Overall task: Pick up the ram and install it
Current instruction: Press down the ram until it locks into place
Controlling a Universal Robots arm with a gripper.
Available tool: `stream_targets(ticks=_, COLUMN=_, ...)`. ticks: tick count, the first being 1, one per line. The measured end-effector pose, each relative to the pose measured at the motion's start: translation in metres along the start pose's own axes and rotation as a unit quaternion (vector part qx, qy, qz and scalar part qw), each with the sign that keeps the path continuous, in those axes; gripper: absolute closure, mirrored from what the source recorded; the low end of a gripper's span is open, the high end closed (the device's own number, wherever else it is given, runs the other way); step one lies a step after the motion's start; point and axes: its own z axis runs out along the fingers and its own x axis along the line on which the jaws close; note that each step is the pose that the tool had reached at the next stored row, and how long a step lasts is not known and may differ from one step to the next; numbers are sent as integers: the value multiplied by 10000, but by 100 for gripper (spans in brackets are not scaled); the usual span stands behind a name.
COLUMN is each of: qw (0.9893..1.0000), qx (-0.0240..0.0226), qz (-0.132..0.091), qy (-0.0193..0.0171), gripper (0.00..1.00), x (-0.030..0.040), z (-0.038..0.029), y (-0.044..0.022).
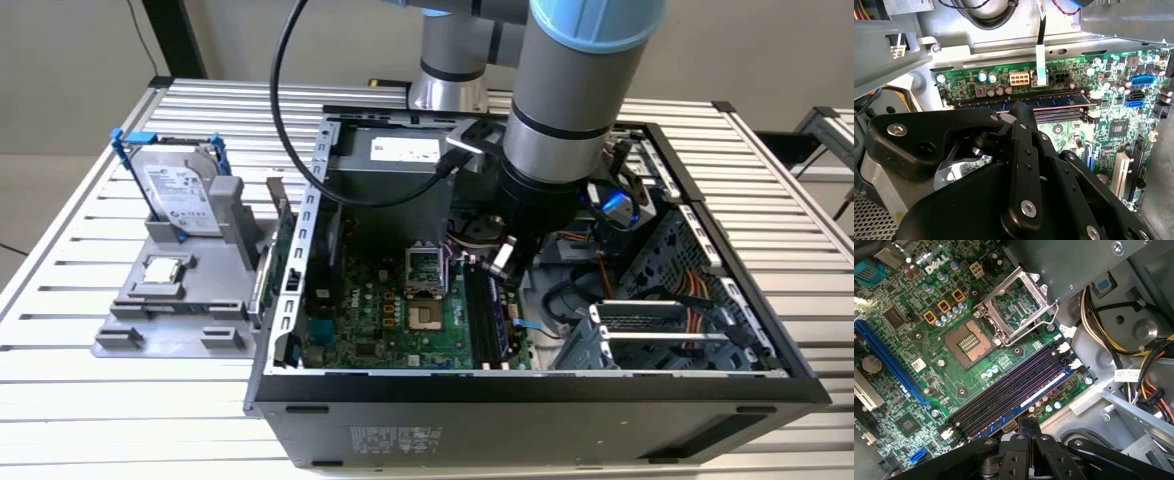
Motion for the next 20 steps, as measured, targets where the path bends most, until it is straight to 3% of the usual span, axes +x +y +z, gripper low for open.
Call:
stream_targets(ticks=5, qw=9998, qx=-5, qz=-196, qy=-8, gripper=100, x=0, z=-1, y=0)
stream_targets(ticks=10, qw=9987, qx=-13, qz=-507, qy=-22, gripper=100, x=0, z=1, y=0)
stream_targets(ticks=20, qw=9941, qx=-27, qz=-1081, qy=-45, gripper=100, x=-2, z=3, y=1)
